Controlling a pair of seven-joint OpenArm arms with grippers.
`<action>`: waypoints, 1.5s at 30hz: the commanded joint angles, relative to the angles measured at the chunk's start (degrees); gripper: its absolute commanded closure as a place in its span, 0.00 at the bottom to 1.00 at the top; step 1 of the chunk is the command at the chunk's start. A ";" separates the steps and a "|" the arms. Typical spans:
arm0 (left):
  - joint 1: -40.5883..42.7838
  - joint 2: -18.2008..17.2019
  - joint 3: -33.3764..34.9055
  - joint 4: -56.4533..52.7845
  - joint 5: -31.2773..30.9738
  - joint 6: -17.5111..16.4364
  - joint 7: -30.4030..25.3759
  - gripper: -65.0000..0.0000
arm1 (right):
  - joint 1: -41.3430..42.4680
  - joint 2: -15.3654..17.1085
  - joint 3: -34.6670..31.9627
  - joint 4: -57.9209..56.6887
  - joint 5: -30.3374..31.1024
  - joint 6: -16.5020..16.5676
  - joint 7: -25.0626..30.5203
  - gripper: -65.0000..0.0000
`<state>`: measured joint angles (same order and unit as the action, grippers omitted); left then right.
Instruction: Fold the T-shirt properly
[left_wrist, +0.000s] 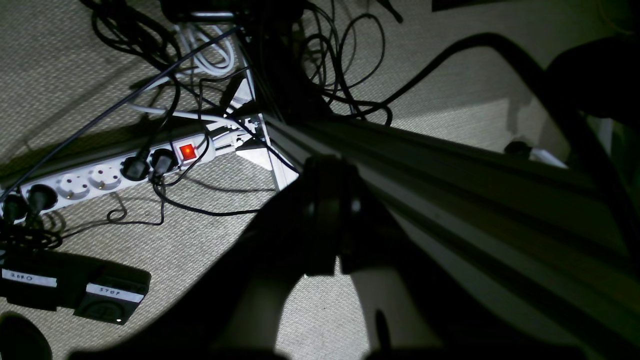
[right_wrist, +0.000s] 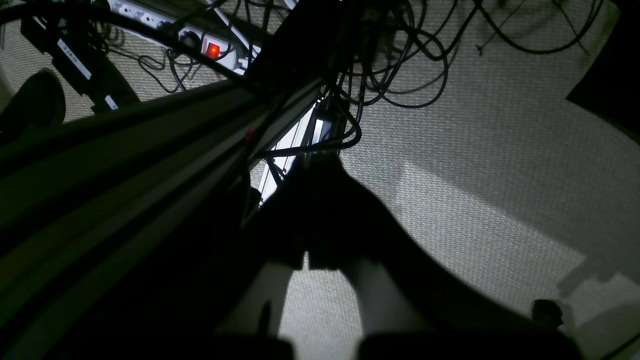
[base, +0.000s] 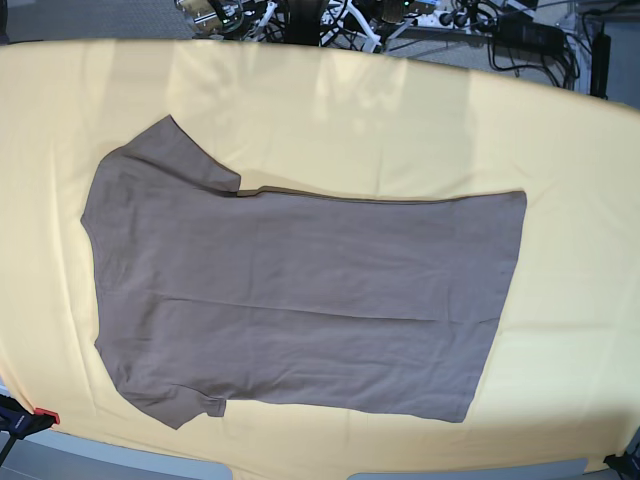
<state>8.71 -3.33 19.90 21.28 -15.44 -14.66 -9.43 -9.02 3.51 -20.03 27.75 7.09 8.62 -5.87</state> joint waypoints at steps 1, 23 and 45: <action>0.15 0.50 0.17 0.46 0.00 -1.25 -0.87 1.00 | 0.15 0.17 0.15 0.55 0.31 0.37 1.44 1.00; 0.15 0.50 0.17 0.46 0.00 -1.22 -0.87 1.00 | 0.02 0.15 0.15 0.76 -4.68 -11.43 1.25 1.00; 3.10 0.44 0.17 7.67 -0.02 -1.25 15.37 1.00 | -1.62 0.35 0.15 1.86 -12.07 1.16 -15.06 1.00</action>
<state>10.81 -3.68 19.81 28.84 -16.10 -13.78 5.06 -10.35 3.70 -20.01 29.39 -5.15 9.32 -20.93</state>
